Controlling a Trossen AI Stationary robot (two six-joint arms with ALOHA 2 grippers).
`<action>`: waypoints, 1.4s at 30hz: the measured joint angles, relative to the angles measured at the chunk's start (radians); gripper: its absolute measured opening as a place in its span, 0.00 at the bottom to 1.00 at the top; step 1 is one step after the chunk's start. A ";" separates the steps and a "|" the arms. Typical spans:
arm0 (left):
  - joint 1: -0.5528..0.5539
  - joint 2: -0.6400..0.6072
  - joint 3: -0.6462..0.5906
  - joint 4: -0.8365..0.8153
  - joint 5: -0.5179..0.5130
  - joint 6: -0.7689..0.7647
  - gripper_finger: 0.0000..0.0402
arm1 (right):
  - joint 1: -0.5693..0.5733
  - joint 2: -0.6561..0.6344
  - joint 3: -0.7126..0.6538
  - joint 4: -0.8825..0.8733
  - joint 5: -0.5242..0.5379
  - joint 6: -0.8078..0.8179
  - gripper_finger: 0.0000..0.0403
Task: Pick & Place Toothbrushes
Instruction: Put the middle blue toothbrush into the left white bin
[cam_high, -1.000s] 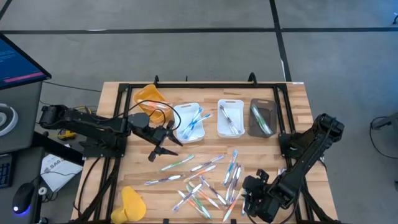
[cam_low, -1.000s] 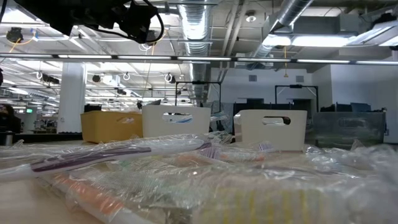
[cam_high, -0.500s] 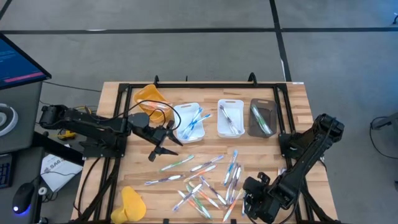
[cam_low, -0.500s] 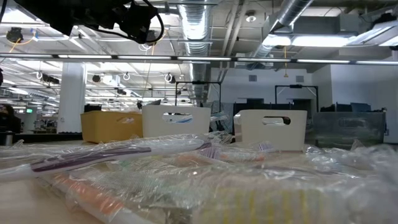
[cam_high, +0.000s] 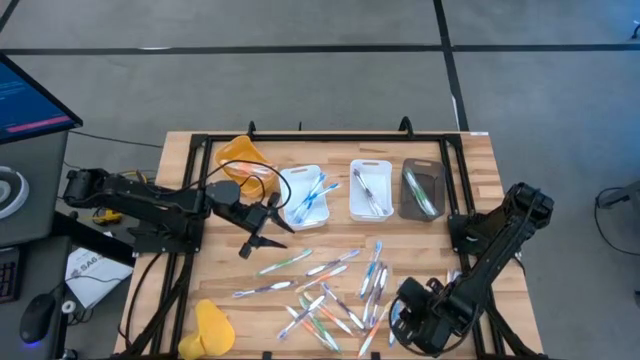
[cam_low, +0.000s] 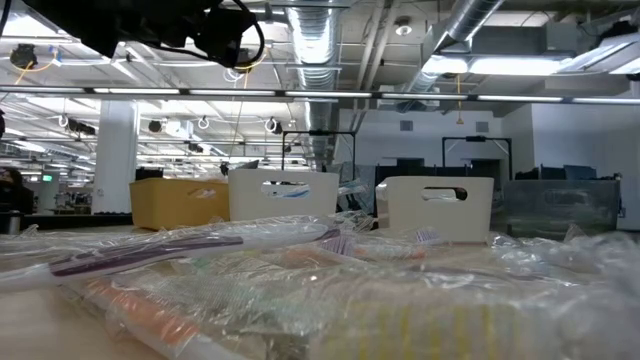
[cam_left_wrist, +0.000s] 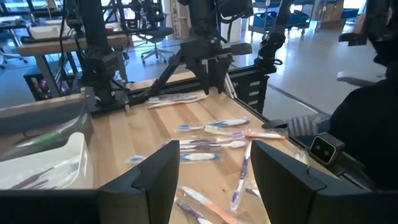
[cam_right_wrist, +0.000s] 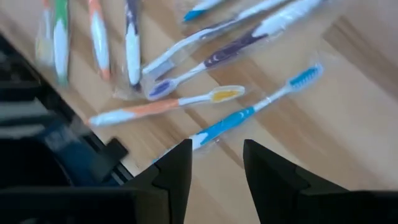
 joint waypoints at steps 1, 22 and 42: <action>0.000 0.000 0.000 0.000 0.000 0.008 0.48 | 0.000 0.000 0.000 0.000 0.000 0.044 0.34; 0.000 0.000 0.000 0.107 0.004 0.192 0.48 | -0.037 0.079 0.000 -0.078 -0.001 0.325 0.36; 0.001 0.000 0.000 0.138 0.000 0.327 0.48 | -0.147 0.205 0.000 -0.088 -0.126 0.357 0.55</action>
